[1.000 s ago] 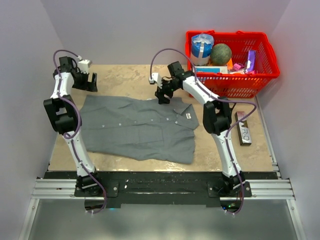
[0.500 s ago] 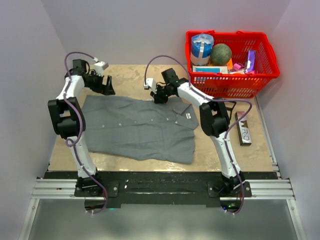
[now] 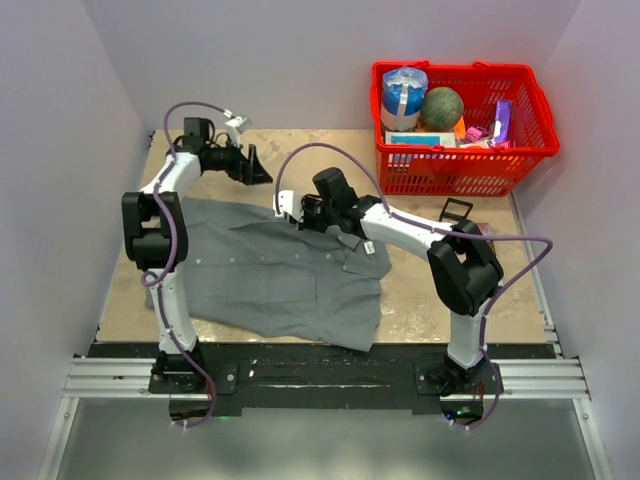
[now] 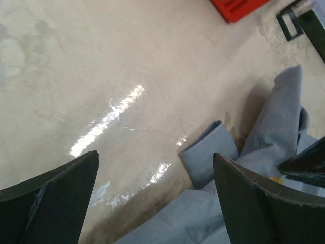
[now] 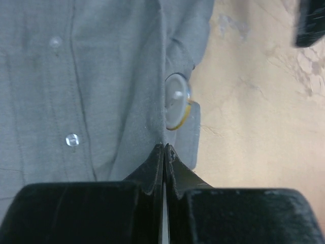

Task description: Remove the brooch from the garment

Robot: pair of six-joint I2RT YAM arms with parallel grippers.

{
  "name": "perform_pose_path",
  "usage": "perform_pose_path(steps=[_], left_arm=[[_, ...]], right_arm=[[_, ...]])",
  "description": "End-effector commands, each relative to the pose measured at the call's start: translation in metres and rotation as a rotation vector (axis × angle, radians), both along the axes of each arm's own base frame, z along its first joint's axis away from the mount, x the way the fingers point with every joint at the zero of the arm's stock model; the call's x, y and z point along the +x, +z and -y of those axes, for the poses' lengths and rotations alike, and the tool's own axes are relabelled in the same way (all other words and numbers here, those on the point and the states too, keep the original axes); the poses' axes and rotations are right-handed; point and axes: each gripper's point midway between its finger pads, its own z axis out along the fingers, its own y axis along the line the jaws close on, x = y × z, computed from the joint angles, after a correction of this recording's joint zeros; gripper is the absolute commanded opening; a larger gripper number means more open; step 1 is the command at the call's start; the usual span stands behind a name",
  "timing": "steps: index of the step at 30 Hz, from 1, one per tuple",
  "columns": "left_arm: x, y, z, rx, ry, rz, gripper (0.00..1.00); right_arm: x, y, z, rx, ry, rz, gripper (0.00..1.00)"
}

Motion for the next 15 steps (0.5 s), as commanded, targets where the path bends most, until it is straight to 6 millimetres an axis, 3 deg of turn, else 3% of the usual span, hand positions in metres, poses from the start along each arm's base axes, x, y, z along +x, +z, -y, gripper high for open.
perform_pose_path(steps=[1,7,15], left_arm=[[-0.028,-0.013,0.043,-0.109,-0.220,-0.029,0.98],[-0.051,-0.020,0.047,-0.139,-0.317,0.009,1.00],[-0.064,-0.026,0.053,-0.135,-0.394,0.048,0.98]], right_arm=[[0.021,0.009,0.010,0.012,-0.071,0.078,0.00],[0.024,0.010,0.008,-0.004,-0.070,0.074,0.00],[0.023,0.005,0.009,-0.030,-0.065,0.053,0.00]])
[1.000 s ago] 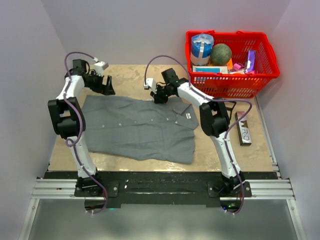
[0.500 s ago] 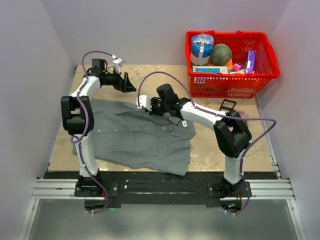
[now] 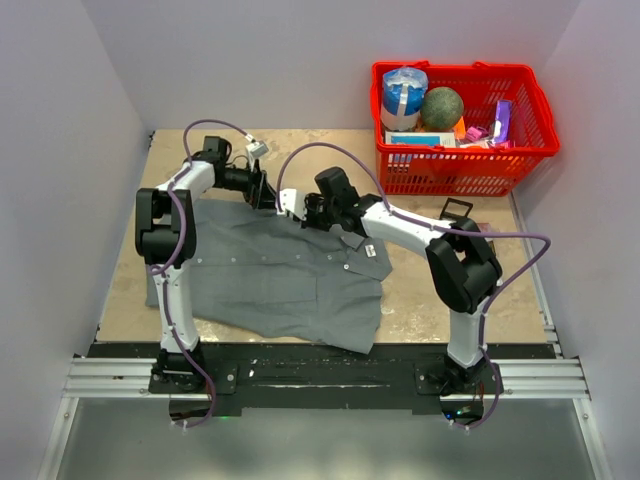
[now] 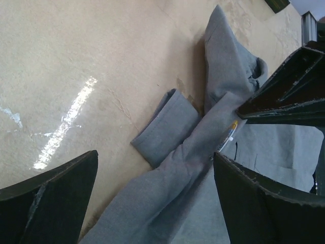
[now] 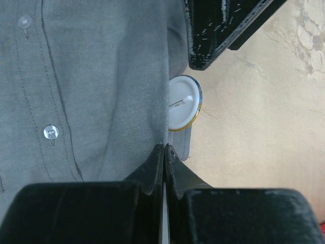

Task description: Remove the brooch from the garment

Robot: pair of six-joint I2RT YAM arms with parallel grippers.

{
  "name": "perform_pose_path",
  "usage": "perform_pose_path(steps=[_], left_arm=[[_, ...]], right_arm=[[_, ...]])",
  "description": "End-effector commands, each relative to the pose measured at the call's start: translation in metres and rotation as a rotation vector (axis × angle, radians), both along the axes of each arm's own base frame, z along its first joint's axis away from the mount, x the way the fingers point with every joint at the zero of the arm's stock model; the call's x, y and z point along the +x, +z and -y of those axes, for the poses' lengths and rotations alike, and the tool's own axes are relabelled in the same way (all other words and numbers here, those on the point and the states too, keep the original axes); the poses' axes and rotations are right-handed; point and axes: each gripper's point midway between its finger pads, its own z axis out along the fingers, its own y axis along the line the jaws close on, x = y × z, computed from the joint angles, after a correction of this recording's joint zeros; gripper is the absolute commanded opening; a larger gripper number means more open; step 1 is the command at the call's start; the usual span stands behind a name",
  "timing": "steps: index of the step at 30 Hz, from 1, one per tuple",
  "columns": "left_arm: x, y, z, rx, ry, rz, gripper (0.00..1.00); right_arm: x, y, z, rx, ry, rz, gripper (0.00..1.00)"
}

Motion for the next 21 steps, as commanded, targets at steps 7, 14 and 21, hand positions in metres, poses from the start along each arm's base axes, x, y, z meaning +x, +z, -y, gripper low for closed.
perform_pose_path(steps=[7,14,21], left_arm=[[-0.012,0.014,0.007,-0.012,-0.127,0.101,0.83],[-0.009,0.014,0.013,-0.021,-0.141,0.089,0.73],[-0.005,0.002,0.015,0.005,-0.143,0.101,0.71]], right_arm=[[0.013,0.013,-0.010,0.012,0.009,0.031,0.00],[0.017,0.012,-0.015,0.012,0.014,0.030,0.00],[0.019,0.017,-0.018,0.020,0.025,0.038,0.00]])
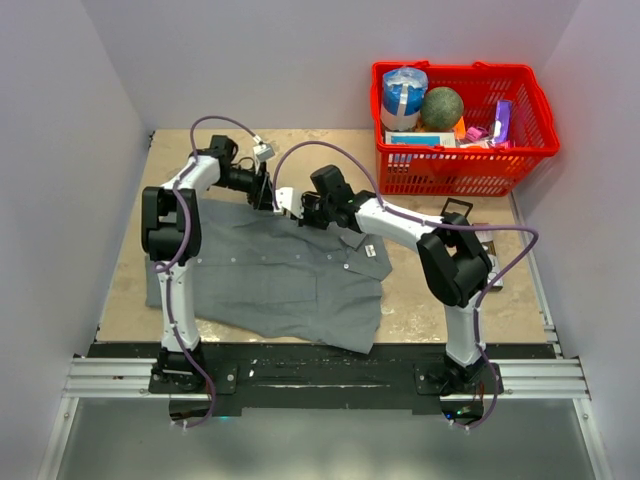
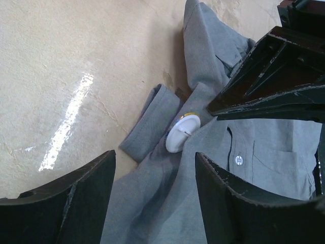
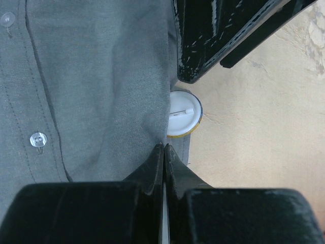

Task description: Remove the brooch from the garment

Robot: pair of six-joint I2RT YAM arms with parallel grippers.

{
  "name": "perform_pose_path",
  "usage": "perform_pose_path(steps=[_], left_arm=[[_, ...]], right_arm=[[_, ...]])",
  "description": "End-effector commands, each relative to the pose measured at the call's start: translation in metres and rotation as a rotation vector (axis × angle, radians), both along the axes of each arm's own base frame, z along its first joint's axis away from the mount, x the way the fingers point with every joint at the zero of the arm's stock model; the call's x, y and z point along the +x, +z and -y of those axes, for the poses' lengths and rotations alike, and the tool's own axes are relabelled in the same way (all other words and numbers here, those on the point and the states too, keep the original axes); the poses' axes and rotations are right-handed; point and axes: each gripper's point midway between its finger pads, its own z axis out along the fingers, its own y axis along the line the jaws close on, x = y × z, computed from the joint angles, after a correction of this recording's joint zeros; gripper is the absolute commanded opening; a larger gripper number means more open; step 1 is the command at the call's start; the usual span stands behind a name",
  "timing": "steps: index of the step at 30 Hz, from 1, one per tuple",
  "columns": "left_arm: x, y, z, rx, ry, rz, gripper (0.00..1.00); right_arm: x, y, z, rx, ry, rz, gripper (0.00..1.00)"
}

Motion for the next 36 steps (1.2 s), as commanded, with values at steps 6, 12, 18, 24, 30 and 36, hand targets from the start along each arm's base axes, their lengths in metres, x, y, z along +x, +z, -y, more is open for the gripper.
perform_pose_path(steps=[6,12,18,24,30,36], left_arm=[[0.012,-0.001,0.011,-0.046,-0.023,0.037,0.75],[0.007,-0.003,0.022,-0.087,-0.062,-0.024,0.70],[0.003,-0.006,0.027,-0.101,-0.080,-0.027,0.63],[0.001,-0.004,0.029,-0.116,-0.091,-0.042,0.53],[-0.004,-0.001,0.030,-0.131,-0.109,-0.057,0.34],[-0.013,-0.001,0.031,-0.127,-0.127,-0.063,0.29]], right_arm=[[0.009,0.037,-0.012,0.056,0.034,0.076,0.00],[0.011,0.036,-0.012,0.048,0.034,0.080,0.00],[0.013,0.039,-0.012,0.045,0.037,0.084,0.00],[0.013,0.039,-0.012,0.040,0.036,0.085,0.00],[0.014,0.035,-0.010,0.031,0.027,0.082,0.00],[0.015,0.036,-0.009,0.034,0.016,0.080,0.00]])
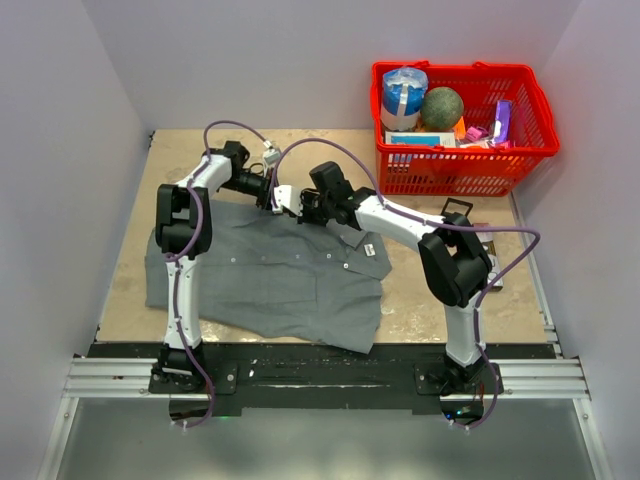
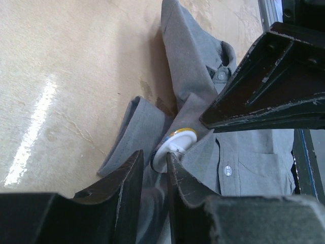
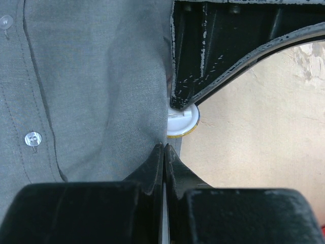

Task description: Remove the brooch from the garment

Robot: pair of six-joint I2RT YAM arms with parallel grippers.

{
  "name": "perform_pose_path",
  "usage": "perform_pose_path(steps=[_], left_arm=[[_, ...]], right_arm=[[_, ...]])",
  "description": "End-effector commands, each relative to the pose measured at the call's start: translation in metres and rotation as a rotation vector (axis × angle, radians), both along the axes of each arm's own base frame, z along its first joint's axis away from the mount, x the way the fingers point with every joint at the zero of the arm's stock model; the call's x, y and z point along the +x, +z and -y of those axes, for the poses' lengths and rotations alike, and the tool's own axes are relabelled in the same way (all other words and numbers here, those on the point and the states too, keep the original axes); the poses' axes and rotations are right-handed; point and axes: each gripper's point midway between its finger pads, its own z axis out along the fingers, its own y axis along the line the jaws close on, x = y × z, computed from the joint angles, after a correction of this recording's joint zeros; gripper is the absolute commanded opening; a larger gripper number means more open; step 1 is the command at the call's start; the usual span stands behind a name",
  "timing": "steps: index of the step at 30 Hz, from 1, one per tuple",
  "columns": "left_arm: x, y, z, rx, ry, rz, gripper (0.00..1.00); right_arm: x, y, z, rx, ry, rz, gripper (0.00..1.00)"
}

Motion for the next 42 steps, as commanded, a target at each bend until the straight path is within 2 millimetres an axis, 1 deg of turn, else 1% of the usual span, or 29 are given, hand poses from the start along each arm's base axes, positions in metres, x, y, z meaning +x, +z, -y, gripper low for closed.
perform_pose_path(steps=[1,2,4,7,10,11,14,18,21,23,24,25,26,27,28,29,30,31,32,33,34,35,36,37,38,39,40,41,42], left_arm=[[-0.005,0.012,0.006,-0.047,-0.037,0.031,0.29],[-0.008,0.013,0.006,-0.048,-0.040,0.023,0.33],[-0.010,0.014,0.007,-0.058,-0.052,0.037,0.36],[-0.014,0.015,0.009,-0.064,-0.078,0.060,0.35],[-0.018,0.017,0.011,-0.077,-0.093,0.052,0.27],[-0.018,0.018,0.012,-0.080,-0.095,0.056,0.20],[-0.020,0.016,0.012,-0.076,-0.099,0.056,0.09],[-0.022,0.012,0.010,-0.051,-0.106,0.059,0.08],[-0.023,0.013,0.008,-0.032,-0.108,0.061,0.04],[-0.019,0.014,0.008,-0.028,-0.095,0.060,0.00],[-0.018,0.017,0.008,-0.020,-0.059,-0.018,0.00],[-0.015,0.020,0.009,-0.033,-0.051,-0.016,0.00],[-0.017,0.029,0.010,-0.061,-0.046,-0.028,0.00],[-0.018,0.033,0.011,-0.069,-0.040,-0.039,0.00],[-0.013,0.036,0.012,-0.084,-0.035,-0.007,0.00],[-0.022,0.045,0.013,-0.101,-0.015,-0.070,0.00],[-0.023,0.048,0.014,-0.108,-0.005,-0.082,0.00],[-0.012,0.051,0.017,-0.124,0.002,0.009,0.00],[-0.024,0.054,0.016,-0.106,0.041,-0.079,0.00],[-0.025,0.056,0.017,-0.102,0.061,-0.069,0.00],[-0.011,0.074,0.018,-0.126,0.074,0.084,0.00],[-0.021,0.061,0.017,-0.109,0.123,-0.011,0.00],[-0.018,0.063,0.016,-0.111,0.142,0.014,0.00],[-0.014,0.065,0.017,-0.117,0.152,0.056,0.00],[-0.016,0.064,0.016,-0.114,0.163,0.041,0.00],[-0.016,0.063,0.017,-0.111,0.165,0.039,0.00],[-0.016,0.063,0.016,-0.109,0.169,0.035,0.00],[-0.017,0.061,0.016,-0.107,0.171,0.031,0.00],[-0.017,0.060,0.016,-0.105,0.173,0.028,0.00]], right_arm=[[0.010,0.025,-0.008,0.041,-0.005,0.051,0.00],[0.011,0.026,-0.008,0.044,-0.010,0.053,0.00],[0.014,0.026,-0.007,0.048,-0.030,0.052,0.00],[0.014,0.026,-0.005,0.042,-0.036,0.053,0.00],[0.013,0.024,-0.004,0.037,-0.040,0.051,0.00],[0.013,0.025,-0.004,0.036,-0.041,0.052,0.00],[0.015,0.025,-0.003,0.031,-0.046,0.055,0.00],[0.019,0.023,0.000,0.017,-0.065,0.063,0.00],[0.022,0.022,0.003,0.006,-0.082,0.074,0.00],[0.022,0.021,0.005,0.001,-0.091,0.077,0.00],[0.022,0.020,0.007,-0.006,-0.099,0.078,0.00],[0.021,0.018,0.009,-0.010,-0.105,0.075,0.00],[0.019,0.017,0.011,-0.011,-0.113,0.068,0.00],[0.012,0.010,0.013,-0.015,-0.121,0.029,0.00],[0.007,0.010,0.015,-0.007,-0.126,0.009,0.00],[0.002,0.008,0.017,-0.006,-0.133,-0.014,0.00],[-0.011,-0.003,0.019,-0.001,-0.127,-0.070,0.00],[-0.017,-0.001,0.018,0.011,-0.121,-0.082,0.00],[-0.023,-0.005,0.019,0.010,-0.121,-0.106,0.03],[-0.026,-0.007,0.018,0.018,-0.133,-0.132,0.09],[-0.026,-0.007,0.017,0.027,-0.137,-0.148,0.14],[-0.028,-0.012,0.015,0.026,-0.143,-0.172,0.19],[-0.024,-0.005,0.012,0.040,-0.173,-0.193,0.23],[-0.016,-0.001,0.015,0.052,-0.202,-0.204,0.24],[-0.016,-0.006,0.018,0.043,-0.224,-0.252,0.24],[-0.006,0.013,0.013,0.101,-0.249,-0.269,0.24],[0.005,0.019,0.020,0.130,-0.282,-0.293,0.25],[0.007,0.025,0.018,0.167,-0.276,-0.329,0.27],[0.014,0.036,0.017,0.202,-0.291,-0.350,0.29]])
